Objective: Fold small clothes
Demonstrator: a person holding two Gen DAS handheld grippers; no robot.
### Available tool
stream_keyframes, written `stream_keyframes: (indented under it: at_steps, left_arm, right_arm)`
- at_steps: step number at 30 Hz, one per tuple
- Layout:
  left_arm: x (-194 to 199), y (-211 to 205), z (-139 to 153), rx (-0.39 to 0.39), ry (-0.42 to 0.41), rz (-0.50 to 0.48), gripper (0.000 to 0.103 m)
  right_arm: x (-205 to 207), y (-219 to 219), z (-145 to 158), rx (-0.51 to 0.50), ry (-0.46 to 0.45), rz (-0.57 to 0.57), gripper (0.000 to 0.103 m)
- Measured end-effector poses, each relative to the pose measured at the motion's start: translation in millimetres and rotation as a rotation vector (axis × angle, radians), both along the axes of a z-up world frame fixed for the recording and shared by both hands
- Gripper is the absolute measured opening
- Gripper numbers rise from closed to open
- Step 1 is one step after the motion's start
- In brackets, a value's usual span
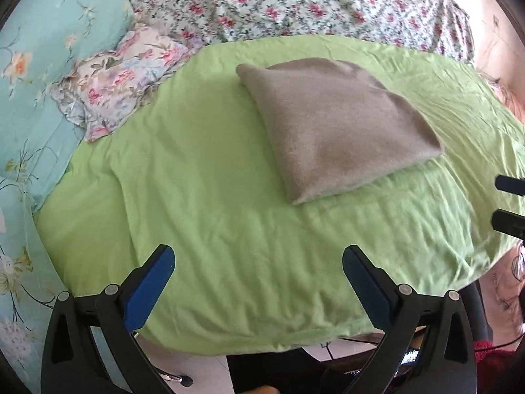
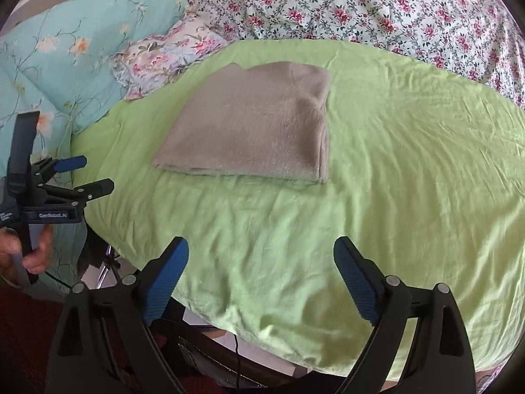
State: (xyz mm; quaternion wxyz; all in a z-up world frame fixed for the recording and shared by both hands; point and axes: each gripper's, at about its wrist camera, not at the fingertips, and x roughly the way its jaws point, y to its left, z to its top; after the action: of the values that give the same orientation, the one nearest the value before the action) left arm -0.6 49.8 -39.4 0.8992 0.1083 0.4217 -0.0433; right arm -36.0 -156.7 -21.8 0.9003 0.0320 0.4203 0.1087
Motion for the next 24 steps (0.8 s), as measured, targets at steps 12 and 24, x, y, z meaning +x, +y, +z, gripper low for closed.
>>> stream_keyframes:
  at_steps: [12, 24]
  left_arm:
    - [34, -12, -8, -0.003, 0.012, 0.0, 0.102]
    - [66, -24, 8, -0.001, -0.038, 0.013, 0.102]
  right_arm:
    - [36, 14, -14, -0.003, 0.012, 0.008, 0.097]
    - [69, 24, -16, -0.022, 0.034, 0.058, 0.097]
